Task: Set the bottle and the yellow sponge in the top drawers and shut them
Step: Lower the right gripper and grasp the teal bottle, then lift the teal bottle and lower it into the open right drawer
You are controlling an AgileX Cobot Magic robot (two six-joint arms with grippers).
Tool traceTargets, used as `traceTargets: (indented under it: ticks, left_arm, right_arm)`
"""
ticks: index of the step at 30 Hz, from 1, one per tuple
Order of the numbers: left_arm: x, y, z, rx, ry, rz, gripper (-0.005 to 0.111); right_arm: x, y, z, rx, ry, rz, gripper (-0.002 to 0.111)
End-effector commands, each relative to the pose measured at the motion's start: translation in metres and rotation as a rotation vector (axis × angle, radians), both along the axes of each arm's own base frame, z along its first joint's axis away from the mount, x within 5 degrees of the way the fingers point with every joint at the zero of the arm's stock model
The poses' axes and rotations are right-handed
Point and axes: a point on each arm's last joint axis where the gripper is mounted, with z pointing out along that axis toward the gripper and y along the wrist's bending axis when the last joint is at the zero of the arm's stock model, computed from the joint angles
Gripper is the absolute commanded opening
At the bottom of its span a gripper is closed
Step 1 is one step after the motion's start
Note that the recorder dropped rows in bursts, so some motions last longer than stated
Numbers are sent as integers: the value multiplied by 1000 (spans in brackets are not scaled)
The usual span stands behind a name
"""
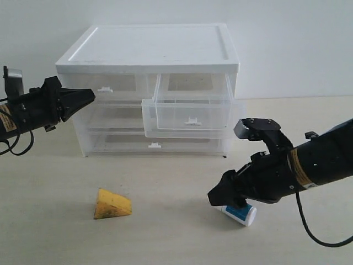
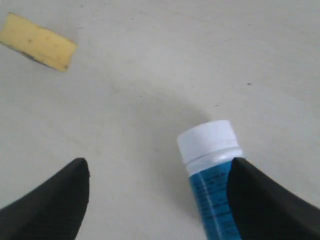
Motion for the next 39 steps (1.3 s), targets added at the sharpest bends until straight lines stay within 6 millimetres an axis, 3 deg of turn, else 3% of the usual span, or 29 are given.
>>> traceTargets:
  ticks: [1, 6, 15, 17, 21, 32, 35, 39]
  left_arm:
    - [9, 6, 2, -8, 7, 95, 4]
    - [9, 6, 2, 4, -5, 94, 4]
    - [9, 6, 2, 6, -5, 91, 4]
    - [9, 6, 2, 6, -5, 91, 4]
    - [9, 6, 2, 6, -5, 91, 4]
    - [9, 6, 2, 6, -5, 91, 4]
    - [9, 6, 2, 6, -5, 91, 4]
    - [9, 6, 2, 6, -5, 91, 4]
  right_arm:
    - [5, -7, -1, -135, -166, 80, 69]
    - [0, -17, -21, -255, -180, 109, 69]
    - [-10, 9, -45, -436, -239, 240, 67]
    - [-9, 11, -45, -495, -263, 205, 55]
    - [-13, 19, -44, -520, -290, 217, 2]
    - [-18, 26, -41, -477, -282, 246, 1]
    - [-20, 29, -30, -420, -289, 245, 1]
    - [-31, 38, 3, -272, -334, 304, 1]
